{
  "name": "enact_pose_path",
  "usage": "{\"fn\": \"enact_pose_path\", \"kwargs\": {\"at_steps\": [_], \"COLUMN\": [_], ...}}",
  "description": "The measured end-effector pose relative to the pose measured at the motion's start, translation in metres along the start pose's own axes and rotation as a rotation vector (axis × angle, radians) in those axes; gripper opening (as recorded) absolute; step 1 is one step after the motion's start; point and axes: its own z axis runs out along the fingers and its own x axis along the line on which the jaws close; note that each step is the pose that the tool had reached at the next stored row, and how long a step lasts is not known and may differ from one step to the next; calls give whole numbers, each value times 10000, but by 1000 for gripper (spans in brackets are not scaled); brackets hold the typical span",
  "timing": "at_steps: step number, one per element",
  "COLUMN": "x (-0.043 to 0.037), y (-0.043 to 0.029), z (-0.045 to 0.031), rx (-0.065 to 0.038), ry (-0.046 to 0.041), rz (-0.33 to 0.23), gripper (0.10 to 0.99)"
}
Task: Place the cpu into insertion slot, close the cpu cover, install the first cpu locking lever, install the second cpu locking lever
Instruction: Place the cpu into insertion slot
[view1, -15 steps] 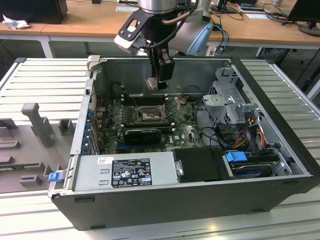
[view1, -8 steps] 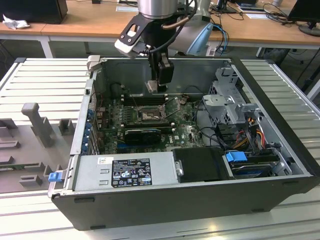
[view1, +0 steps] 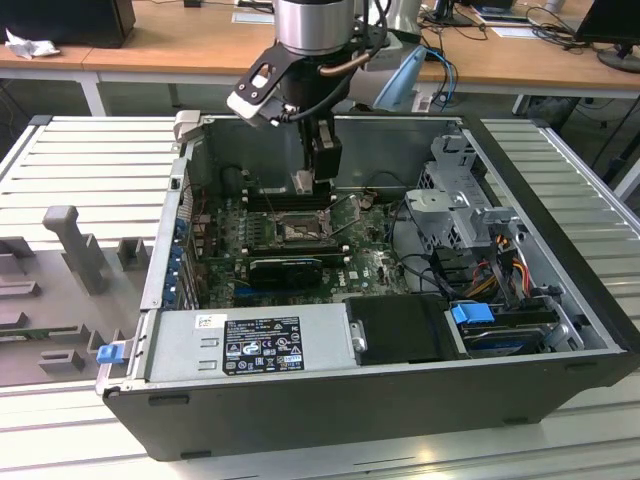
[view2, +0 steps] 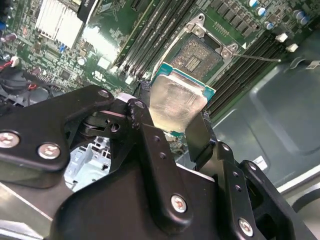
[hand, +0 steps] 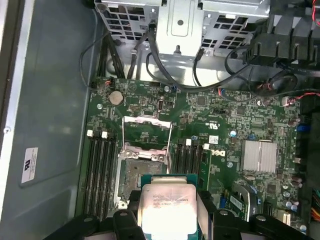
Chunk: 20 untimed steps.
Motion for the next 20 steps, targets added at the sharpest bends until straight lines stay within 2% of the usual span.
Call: {"fn": "enact_pose_path", "kwargs": {"at_steps": [1,2,3,4,5,6,7,9,17,20], "x": [9,31,31,50,86,90,92,91,89,95], "y": [-4,-11,-16,-19,-22,-27,-30,-35,-43,-55], "z": [34,98,153,202,273,332,364,412,508,622], "rx": [0,-2,-13,-16,-18,-17,-17,-16,-12,-7], "ry": [-3,-4,-48,-64,-61,-63,-62,-64,-65,-64], "rz": [12,43,549,719,718,716,717,717,717,718], "gripper": [525,525,525,525,525,525,525,525,525,525]}}
